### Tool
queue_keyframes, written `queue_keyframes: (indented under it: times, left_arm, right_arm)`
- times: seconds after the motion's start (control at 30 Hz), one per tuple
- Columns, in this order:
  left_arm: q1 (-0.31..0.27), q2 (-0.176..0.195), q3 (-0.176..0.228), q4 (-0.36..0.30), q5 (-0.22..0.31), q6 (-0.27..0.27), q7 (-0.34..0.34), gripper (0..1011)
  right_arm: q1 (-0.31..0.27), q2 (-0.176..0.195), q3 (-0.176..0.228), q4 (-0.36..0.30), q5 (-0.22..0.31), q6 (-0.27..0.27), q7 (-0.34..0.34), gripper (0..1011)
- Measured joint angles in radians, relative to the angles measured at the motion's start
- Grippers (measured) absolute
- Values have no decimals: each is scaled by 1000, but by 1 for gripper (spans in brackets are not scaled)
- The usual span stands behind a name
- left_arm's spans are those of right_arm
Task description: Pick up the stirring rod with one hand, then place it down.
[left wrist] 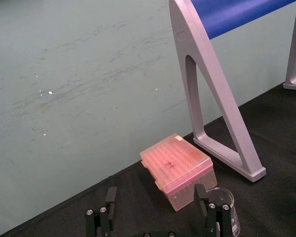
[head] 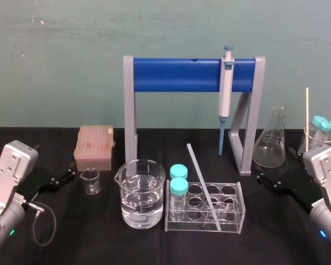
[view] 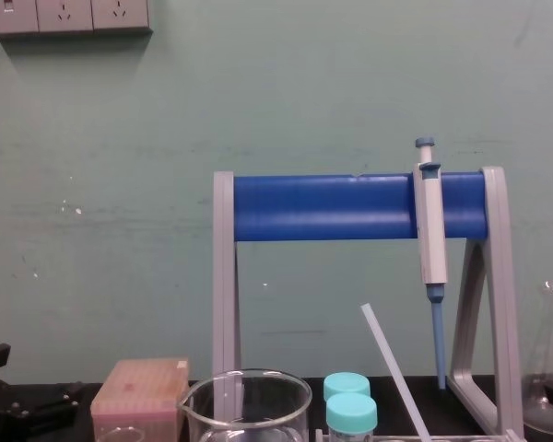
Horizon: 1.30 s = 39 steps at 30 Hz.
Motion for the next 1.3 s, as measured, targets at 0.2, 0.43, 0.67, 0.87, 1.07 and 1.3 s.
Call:
queue_keyframes:
  times: [0.2, 0.43, 0.67, 0.87, 1.07, 1.3]
  left_arm:
    - [0, 0, 0, 0, 0, 0, 0, 1000]
    - [0, 0, 0, 0, 0, 0, 0, 1000]
    - [0, 0, 0, 0, 0, 0, 0, 1000]
    - [0, 0, 0, 0, 0, 0, 0, 1000]
    - [0, 0, 0, 0, 0, 0, 0, 1000]
    - [0, 0, 0, 0, 0, 0, 0, 1000]
  right_arm:
    - [0, 0, 0, 0, 0, 0, 0, 1003]
    - [0, 0, 0, 0, 0, 0, 0, 1003]
    - [0, 0, 0, 0, 0, 0, 0, 1003]
    - [0, 0, 0, 0, 0, 0, 0, 1003]
    - [0, 0, 0, 0, 0, 0, 0, 1003]
    - [0, 0, 0, 0, 0, 0, 0, 1003]
